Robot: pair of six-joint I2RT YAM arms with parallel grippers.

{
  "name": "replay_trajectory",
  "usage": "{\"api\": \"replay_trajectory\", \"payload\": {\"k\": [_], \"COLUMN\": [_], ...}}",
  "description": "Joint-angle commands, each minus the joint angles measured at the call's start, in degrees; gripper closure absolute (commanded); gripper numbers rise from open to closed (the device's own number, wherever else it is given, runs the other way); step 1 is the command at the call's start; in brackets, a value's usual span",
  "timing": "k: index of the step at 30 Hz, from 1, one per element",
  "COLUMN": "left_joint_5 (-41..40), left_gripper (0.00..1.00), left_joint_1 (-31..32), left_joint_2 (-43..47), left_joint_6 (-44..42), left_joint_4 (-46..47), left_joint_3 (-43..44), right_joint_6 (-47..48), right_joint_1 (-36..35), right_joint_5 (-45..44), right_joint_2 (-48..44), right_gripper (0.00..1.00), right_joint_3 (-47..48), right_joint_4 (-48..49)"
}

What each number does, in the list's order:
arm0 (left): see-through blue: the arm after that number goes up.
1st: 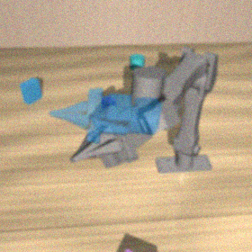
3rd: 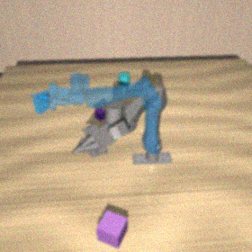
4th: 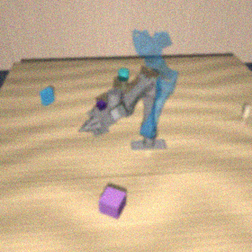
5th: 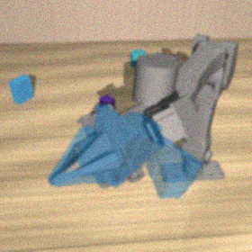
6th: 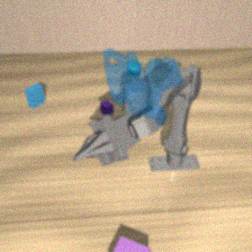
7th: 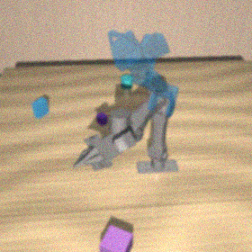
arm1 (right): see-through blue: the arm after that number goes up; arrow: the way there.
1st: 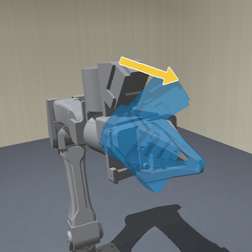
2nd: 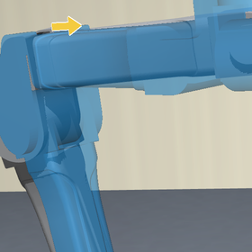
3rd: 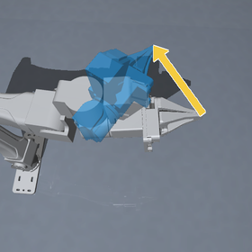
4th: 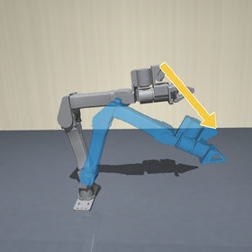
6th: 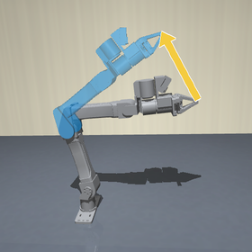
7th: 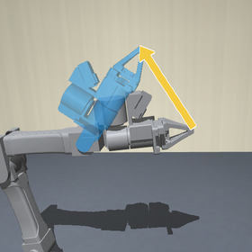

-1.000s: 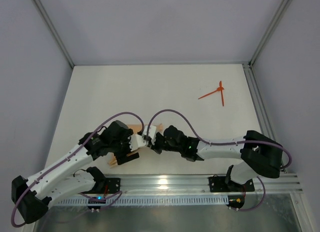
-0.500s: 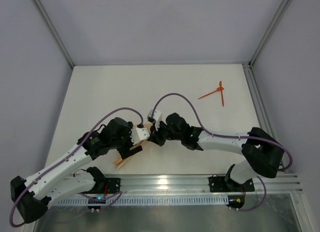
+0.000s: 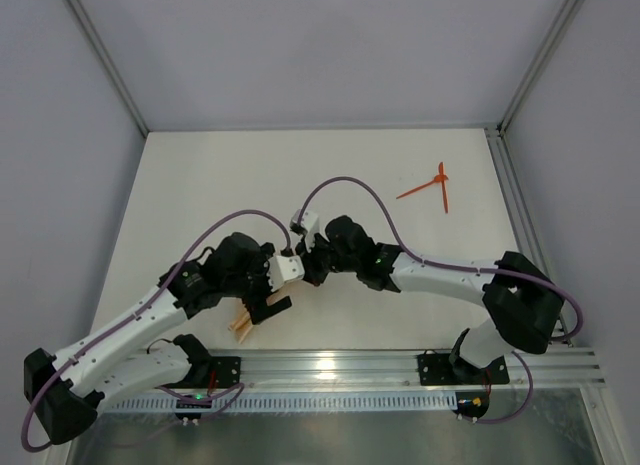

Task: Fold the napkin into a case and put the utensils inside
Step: Turn over the upper triangle folded napkin at the center of the board.

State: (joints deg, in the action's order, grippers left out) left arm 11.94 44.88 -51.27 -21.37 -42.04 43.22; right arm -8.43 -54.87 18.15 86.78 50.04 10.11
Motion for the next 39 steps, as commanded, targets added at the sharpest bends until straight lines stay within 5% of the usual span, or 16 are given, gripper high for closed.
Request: {"api": "replay_trajectory", "payload": {"k": [1,8,18,21,26,39], "left_joint_5": [6.2,-8.5,-6.4,-10.1,-15.6,-21.1], "left_gripper": [0.01,0.01,0.04,0.11,0.43,0.51], "left_joint_1": [0.2,0.6,1.3,1.3,1.3,0.8], "left_joint_2": [-0.1,-1.7,-1.5,-0.8,1.4,6.3], "left_joint_6": [1.5,1.9,0.3,-0.4,-3.4,-5.8], "left_joint_4": [2.2,7.9,11.3,11.1,6.7,-7.5], "left_joint_3": [4.1,1.5,-5.2,-5.5,-7.3,-7.2], "right_joint_6": [-2.4,-6.2,-7.4,-7.5,-7.1,-5.5], "right_joint_1": [0.4,1.0,1.7,2.0,2.8,4.2], "right_joint_5": [0.5,0.0,-1.2,-1.7,-1.8,-1.7], "right_joint_2": [0.8,1.3,2.3,1.2,-0.4,-2.0], "right_gripper": [0.97,0.97,0.97,0.97,0.97,0.97], "right_joint_3": [2.1,3.2,6.3,5.6,4.4,3.8], "right_joint_4": [-0.1,-0.2,-3.4,-3.5,-4.2,-6.1]}}
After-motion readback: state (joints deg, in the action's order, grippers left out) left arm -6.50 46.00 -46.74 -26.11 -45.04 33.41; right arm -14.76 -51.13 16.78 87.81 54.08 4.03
